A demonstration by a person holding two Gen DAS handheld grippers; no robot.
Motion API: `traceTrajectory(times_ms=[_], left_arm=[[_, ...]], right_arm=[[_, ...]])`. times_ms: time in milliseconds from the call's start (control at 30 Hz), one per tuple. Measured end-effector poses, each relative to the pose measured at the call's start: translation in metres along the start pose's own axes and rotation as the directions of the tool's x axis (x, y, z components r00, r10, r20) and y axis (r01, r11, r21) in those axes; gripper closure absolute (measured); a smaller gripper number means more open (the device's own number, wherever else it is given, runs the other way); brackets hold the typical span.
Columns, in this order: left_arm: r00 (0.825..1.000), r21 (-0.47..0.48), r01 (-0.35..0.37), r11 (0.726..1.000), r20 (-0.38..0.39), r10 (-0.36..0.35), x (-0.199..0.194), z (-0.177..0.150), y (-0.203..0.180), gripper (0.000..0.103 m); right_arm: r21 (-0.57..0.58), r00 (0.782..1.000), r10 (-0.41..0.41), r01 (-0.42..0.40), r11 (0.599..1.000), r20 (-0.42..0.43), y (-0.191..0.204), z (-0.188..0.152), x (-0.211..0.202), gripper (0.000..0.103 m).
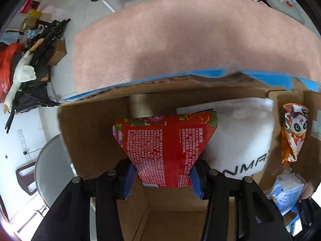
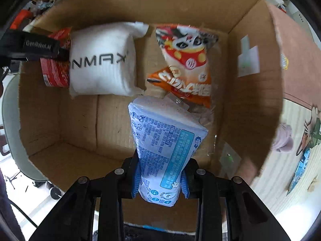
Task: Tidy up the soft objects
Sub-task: 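Lower both packets into the box and open both tools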
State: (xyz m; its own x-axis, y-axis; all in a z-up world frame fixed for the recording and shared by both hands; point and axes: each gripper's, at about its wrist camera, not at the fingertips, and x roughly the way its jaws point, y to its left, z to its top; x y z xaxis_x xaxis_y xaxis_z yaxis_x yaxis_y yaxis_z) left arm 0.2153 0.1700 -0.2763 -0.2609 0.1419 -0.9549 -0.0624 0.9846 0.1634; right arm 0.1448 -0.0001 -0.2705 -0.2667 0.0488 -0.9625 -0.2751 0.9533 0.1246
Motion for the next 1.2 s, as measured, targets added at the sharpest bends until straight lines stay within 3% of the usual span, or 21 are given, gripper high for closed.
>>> traceTrajectory(times_ms=[267, 333, 400, 433, 567, 700, 967, 1200], left_arm=[[0.998, -0.009, 0.055, 0.998, -0.024, -0.055, 0.003, 0.001, 0.010, 0.057], [0.995, -0.035, 0.092, 0.995, -0.022, -0.093, -0.003, -0.001, 0.016, 0.049], [0.994, -0.044, 0.108, 0.993, 0.004, -0.108, -0.014, -0.003, 0.021, 0.026], [0.994, -0.050, 0.107, 0.993, 0.028, -0.105, -0.023, -0.007, 0.024, 0.021], [0.988, -0.061, 0.135, 0.989, 0.086, -0.130, -0.050, -0.024, 0.030, 0.007], [0.977, -0.067, 0.173, 0.983, 0.138, -0.163, -0.070, -0.052, 0.035, 0.007], [0.955, -0.094, 0.174, 0.980, 0.259, -0.145, -0.085, -0.119, 0.040, 0.007], [0.943, -0.101, 0.189, 0.977, 0.295, -0.152, -0.089, -0.166, 0.031, 0.007]], right_arm=[[-0.008, 0.998, -0.002, 0.002, 1.000, -0.057, 0.011, 0.010, 0.019, 0.063], [-0.013, 0.998, 0.002, -0.003, 1.000, -0.062, 0.012, 0.013, 0.019, 0.046], [-0.005, 0.998, 0.015, -0.015, 1.000, -0.065, 0.011, 0.014, 0.017, 0.031], [-0.001, 0.998, 0.018, -0.018, 1.000, -0.063, 0.017, 0.014, 0.019, 0.024], [0.001, 0.999, 0.006, -0.006, 1.000, -0.038, 0.017, 0.010, 0.003, 0.023], [0.003, 1.000, 0.019, -0.019, 1.000, 0.007, 0.017, 0.000, -0.017, 0.001], [0.026, 0.985, -0.053, 0.049, 0.998, 0.165, 0.011, -0.030, -0.067, 0.000], [0.033, 0.968, -0.073, 0.067, 0.997, 0.239, 0.009, -0.058, -0.092, 0.000]])
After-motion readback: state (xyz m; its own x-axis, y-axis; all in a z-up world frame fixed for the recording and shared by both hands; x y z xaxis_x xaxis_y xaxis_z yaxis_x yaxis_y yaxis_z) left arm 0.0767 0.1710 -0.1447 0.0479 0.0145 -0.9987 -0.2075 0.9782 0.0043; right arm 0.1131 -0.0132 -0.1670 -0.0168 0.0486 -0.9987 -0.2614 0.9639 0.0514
